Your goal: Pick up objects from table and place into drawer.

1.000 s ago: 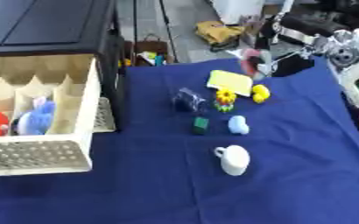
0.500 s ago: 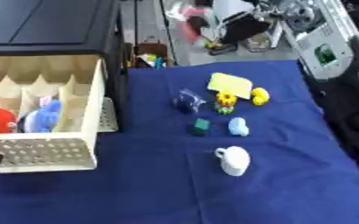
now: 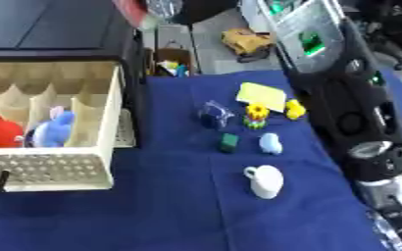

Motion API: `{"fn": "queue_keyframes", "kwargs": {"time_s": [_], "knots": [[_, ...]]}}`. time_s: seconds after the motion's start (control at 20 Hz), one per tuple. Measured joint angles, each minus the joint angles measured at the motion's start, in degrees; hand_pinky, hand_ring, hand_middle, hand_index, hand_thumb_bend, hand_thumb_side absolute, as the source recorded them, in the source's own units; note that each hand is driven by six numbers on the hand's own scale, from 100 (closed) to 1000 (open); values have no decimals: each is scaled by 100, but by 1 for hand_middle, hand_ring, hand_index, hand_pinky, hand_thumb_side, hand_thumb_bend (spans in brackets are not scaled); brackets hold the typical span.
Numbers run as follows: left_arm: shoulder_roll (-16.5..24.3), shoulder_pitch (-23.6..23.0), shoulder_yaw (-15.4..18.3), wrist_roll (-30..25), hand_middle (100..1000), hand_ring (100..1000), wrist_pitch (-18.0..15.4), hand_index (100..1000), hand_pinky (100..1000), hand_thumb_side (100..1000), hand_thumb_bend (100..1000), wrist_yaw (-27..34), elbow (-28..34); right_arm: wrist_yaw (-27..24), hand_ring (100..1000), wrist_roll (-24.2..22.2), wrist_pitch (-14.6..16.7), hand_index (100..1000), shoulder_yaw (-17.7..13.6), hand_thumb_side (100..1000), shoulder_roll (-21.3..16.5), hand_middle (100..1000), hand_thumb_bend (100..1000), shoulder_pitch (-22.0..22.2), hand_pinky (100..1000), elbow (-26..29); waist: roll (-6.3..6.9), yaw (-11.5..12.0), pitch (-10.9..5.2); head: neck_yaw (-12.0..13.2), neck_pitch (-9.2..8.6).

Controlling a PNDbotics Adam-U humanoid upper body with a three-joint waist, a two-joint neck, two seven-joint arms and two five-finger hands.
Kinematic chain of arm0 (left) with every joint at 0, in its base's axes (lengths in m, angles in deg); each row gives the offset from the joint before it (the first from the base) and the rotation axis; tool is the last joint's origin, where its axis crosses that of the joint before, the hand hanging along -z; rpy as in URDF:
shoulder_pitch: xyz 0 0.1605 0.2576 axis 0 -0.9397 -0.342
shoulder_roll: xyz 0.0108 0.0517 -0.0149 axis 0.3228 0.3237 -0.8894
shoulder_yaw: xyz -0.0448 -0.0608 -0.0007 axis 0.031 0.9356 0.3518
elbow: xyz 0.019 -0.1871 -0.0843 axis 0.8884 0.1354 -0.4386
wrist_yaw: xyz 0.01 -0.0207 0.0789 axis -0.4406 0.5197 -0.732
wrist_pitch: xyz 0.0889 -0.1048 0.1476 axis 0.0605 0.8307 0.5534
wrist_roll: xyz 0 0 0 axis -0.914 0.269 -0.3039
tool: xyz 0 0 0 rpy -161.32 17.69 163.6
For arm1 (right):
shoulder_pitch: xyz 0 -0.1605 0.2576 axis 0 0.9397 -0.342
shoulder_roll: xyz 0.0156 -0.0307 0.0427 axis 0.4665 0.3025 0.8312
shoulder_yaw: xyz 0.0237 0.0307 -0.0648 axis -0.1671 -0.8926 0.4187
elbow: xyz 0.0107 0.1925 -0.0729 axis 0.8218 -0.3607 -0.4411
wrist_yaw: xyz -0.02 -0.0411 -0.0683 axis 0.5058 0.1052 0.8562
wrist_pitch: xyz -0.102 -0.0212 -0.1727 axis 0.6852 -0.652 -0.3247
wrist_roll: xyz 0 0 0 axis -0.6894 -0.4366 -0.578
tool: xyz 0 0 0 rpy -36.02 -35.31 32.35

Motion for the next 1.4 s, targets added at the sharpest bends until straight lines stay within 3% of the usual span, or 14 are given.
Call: {"fn": "queue_keyframes", "kwargs": {"time_s": [0.45, 0.8, 0.85, 0.9, 1.05, 1.2, 1.3, 1.4], "knots": [[0, 3, -33, -29, 489, 501, 27, 686, 430, 1000, 154, 59, 0, -53, 772, -138, -87, 377, 163, 208, 652, 420, 100, -120, 752, 6, -25, 119, -15, -38, 0], [-1, 29, -33, -38, 489, 501, 34, 685, 429, 1000, 153, 93, 0, 10, 778, -273, -43, 379, 275, 209, 807, 422, 100, 5, 757, -100, -29, 139, -15, -47, -1], [-1, 38, -33, -39, 489, 502, 34, 685, 429, 1000, 153, 93, 0, 38, 778, -286, -31, 379, 288, 172, 826, 422, 106, 32, 757, -139, -27, 142, -15, -50, -2], [-2, 40, -33, -40, 490, 502, 33, 685, 429, 1000, 153, 93, 0, 70, 778, -294, -20, 379, 289, 212, 843, 422, 100, 53, 758, -182, -24, 147, -12, -54, -2], [-6, 42, -34, -55, 490, 502, 20, 685, 429, 1000, 153, 93, 0, 191, 779, -287, 25, 382, 293, 216, 906, 424, 102, 92, 759, -311, -3, 173, 11, -67, -5], [-9, 44, -34, -65, 490, 502, 11, 685, 429, 1000, 154, 93, 0, 322, 791, -272, 109, 419, 326, 279, 948, 459, 180, 112, 765, -447, -1, 181, 33, -76, -7], [-10, 45, -35, -66, 490, 502, 11, 685, 429, 1000, 153, 92, 0, 395, 812, -292, 193, 503, 349, 370, 963, 521, 276, 146, 774, -511, 0, 181, 44, -83, -8], [-11, 46, -35, -67, 491, 502, 11, 685, 429, 1000, 153, 91, 0, 412, 842, -337, 285, 652, 360, 483, 965, 625, 381, 157, 788, -530, 0, 179, 46, -84, -8]]}}
